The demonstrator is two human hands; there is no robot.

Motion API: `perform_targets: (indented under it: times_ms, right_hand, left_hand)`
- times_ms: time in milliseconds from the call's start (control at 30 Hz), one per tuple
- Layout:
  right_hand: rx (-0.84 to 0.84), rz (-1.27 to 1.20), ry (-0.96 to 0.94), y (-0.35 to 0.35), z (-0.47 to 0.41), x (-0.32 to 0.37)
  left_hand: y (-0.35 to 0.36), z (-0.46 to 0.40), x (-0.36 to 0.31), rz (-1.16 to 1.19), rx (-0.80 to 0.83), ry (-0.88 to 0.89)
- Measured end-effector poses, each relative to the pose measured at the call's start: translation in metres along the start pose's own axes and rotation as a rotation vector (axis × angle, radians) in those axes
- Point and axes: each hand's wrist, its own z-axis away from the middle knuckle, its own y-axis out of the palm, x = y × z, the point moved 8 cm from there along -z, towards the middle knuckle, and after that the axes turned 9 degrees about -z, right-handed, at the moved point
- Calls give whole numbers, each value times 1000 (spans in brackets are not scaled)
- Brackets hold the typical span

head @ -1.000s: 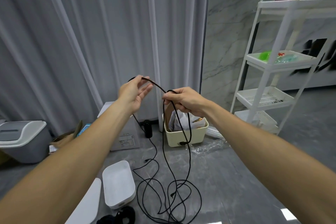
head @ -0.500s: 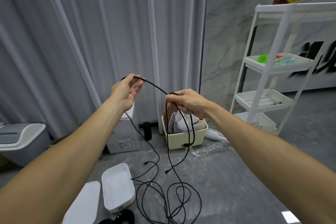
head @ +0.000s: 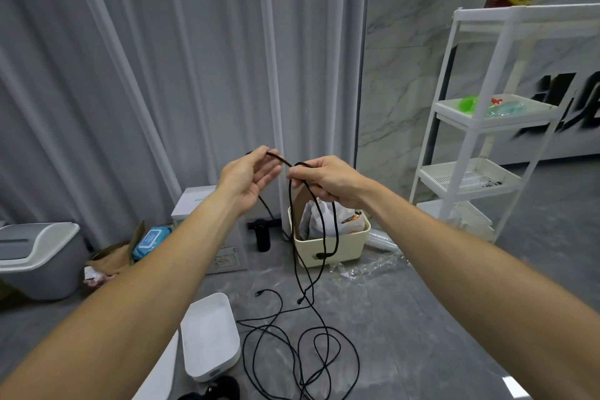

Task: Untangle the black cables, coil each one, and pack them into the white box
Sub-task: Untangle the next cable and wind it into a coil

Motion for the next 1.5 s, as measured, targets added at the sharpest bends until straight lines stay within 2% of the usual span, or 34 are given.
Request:
perform_targets:
  times_ms: [167, 300, 367, 567, 633, 900, 1100, 1233, 1300, 1400, 1500]
  right_hand:
    - [-10, -2, 42, -16, 1, -19]
    - [-27, -57, 66, -29, 1, -29]
    - [-34, -74, 59, -31, 0, -27]
    - [-22, -77, 3, -18, -4, -5]
    - [-26, -63, -2, -16, -6, -2]
    - [11, -46, 6, -17, -1, -8]
    - [72, 25, 70, -25, 7, -33]
    - [62, -10, 84, -30, 15, -39]
    - [29, -24, 69, -31, 12, -38]
    - [-20, -66, 44, -28, 4, -30]
    - [-63, -75, 29, -30, -1, -24]
  left_hand:
    - [-37, -17, -24, 219, -146, 49]
    - [-58, -21, -34, 262, -214, 92]
    - [-53, -17, -27, 227, -182, 74]
    - [10, 16, 20, -38, 77, -32]
    - [27, 24, 34, -90, 118, -42]
    - [30, 23, 33, -8, 26, -21]
    - [-2, 3, -6, 219, -134, 39]
    - [-14, -5, -19, 318, -164, 40]
    - [-3, -2, -12, 223, -88, 7]
    - [27, 11, 13, 79, 107, -64]
    - [42, 21, 24, 165, 198, -99]
